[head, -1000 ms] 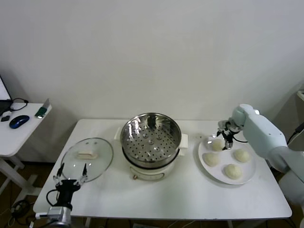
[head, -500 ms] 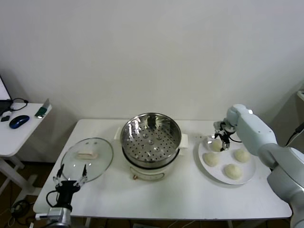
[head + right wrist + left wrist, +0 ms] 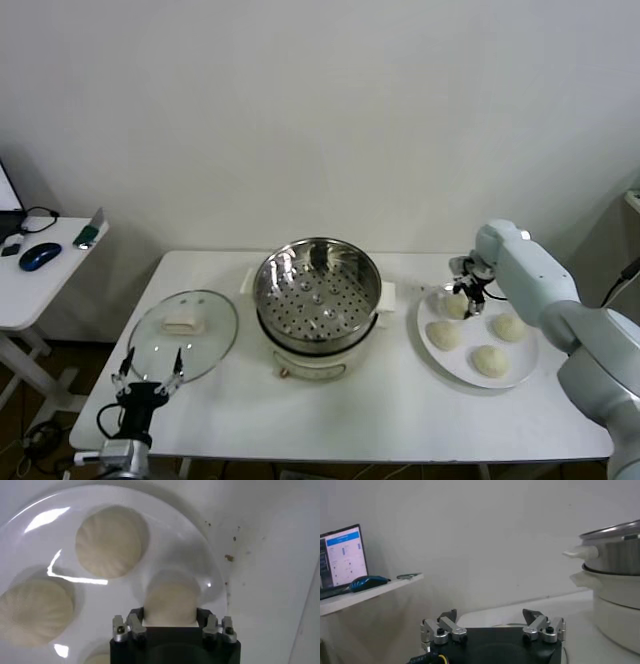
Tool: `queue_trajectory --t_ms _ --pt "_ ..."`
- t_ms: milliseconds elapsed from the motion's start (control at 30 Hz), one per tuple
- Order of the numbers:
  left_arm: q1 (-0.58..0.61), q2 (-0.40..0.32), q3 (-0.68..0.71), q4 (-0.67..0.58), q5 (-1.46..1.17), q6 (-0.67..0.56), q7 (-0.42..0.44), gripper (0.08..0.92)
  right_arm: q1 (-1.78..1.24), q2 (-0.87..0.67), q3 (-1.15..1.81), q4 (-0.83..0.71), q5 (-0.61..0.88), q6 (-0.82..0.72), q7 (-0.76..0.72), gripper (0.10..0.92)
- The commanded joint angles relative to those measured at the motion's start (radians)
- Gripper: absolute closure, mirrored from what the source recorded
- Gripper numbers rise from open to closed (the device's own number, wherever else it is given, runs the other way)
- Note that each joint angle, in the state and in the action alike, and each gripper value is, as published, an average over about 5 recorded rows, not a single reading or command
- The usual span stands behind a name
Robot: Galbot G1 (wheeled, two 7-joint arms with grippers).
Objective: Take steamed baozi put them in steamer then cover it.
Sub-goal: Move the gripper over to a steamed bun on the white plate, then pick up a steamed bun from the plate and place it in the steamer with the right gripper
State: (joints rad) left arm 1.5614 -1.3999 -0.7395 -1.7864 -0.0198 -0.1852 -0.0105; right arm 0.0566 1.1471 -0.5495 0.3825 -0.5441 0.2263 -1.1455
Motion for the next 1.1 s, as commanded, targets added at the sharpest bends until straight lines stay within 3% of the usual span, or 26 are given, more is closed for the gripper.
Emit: queue_trajectory --t_ms 33,233,467,667,900,1100 --pt "0.008 0.0 -0.002 -0.005 0.0 -0.002 -0.001 0.177 0.004 0.001 0.003 0.001 -0.003 0.005 0.002 0.376" --pt "0.019 -0.001 -0.004 -0.013 -0.002 -0.004 -0.003 0.177 0.073 -0.031 -0.086 0.083 0.115 0.01 -0.017 0.388" --pt "0.034 0.0 -0.005 -0.03 -0.006 -0.006 -0.004 0.177 0.335 -0.049 -0.455 0.263 0.413 0.037 -0.063 0.384" --pt "0.057 -0.005 0.002 -0.041 -0.006 -0.016 -0.005 0.177 0.577 0.044 -0.704 0.355 0.657 0.106 -0.089 0.381" --pt "0.075 -0.007 0.01 -0.053 -0.015 -0.018 -0.006 0.177 0.695 0.184 -0.757 0.412 0.69 0.209 -0.109 0.38" --pt "0.086 -0.011 0.015 -0.065 -0.017 -0.017 -0.006 0.177 0.665 0.269 -0.717 0.505 0.509 0.322 -0.076 0.38"
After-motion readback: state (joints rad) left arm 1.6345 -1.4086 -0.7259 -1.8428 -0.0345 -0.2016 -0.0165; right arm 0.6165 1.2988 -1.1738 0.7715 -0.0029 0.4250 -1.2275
